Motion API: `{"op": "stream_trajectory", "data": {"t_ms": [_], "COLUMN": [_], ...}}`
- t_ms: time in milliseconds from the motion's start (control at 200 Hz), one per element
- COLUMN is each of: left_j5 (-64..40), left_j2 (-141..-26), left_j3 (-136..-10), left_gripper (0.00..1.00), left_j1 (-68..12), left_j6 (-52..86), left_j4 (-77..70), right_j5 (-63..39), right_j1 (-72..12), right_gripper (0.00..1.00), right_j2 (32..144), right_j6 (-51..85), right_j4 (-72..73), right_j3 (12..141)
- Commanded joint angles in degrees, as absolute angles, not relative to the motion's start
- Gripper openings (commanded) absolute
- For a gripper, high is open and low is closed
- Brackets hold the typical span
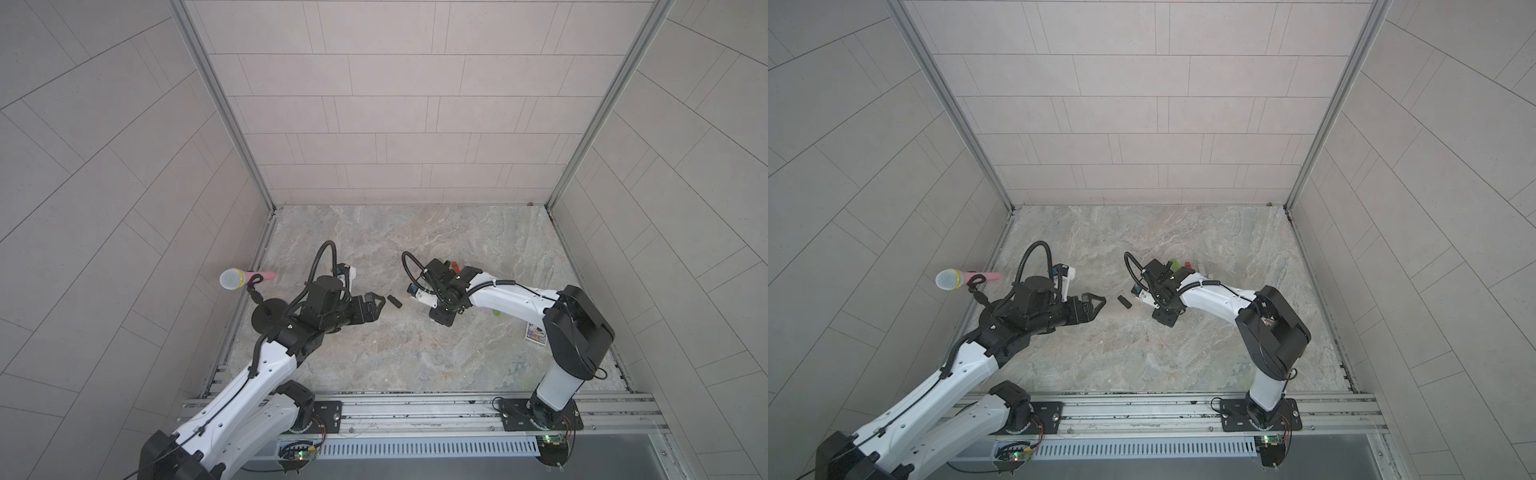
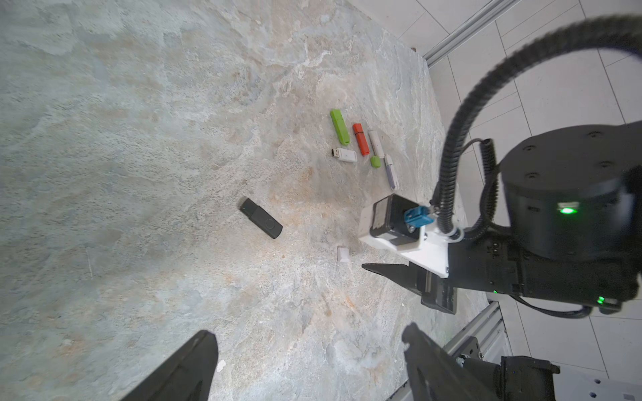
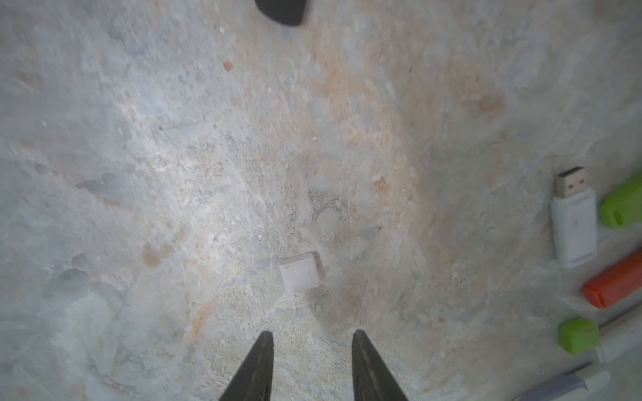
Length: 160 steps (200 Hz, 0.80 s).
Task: Close the usb drive cover
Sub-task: Pick up the cover from the center of the board.
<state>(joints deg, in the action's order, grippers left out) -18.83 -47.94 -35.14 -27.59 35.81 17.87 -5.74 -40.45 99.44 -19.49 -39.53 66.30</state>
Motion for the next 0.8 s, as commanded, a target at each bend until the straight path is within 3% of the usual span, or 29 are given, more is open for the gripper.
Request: {"op": "stream_trajectory", "data": {"t_ms": [0,210,505,796], "left_j5": [-16.5,-14.7,-13.1,-13.6], "left_j2": [-46.1,-44.9,-42.4,-42.8], "left_j3": [-34.1,-34.7,-34.1,-34.3], "left_gripper": [0.91,0.91,0.91,0.91], "left_j1": [-27.1,-27.1,-27.0,-27.0], "left_j6": [34.1,32.2,32.1,32.3], "left_j4": [18.1,20.2,19.9,20.0], "right_j5": [-8.4,-3.6,-9.9,-7.7], "right_j1": [-40.4,-40.3,-40.4,-40.2], "right_gripper": [0.40,0.40,0.40,0.29], "right_j2": [101.7,106.6,108.8,111.6], "right_j6": [-29.5,-30.1,-28.8,-27.2], "right_j4": [-42.6,-43.7,-42.3,-44.8], "right_j3": [67.7,70.8,71.3,72.0]}}
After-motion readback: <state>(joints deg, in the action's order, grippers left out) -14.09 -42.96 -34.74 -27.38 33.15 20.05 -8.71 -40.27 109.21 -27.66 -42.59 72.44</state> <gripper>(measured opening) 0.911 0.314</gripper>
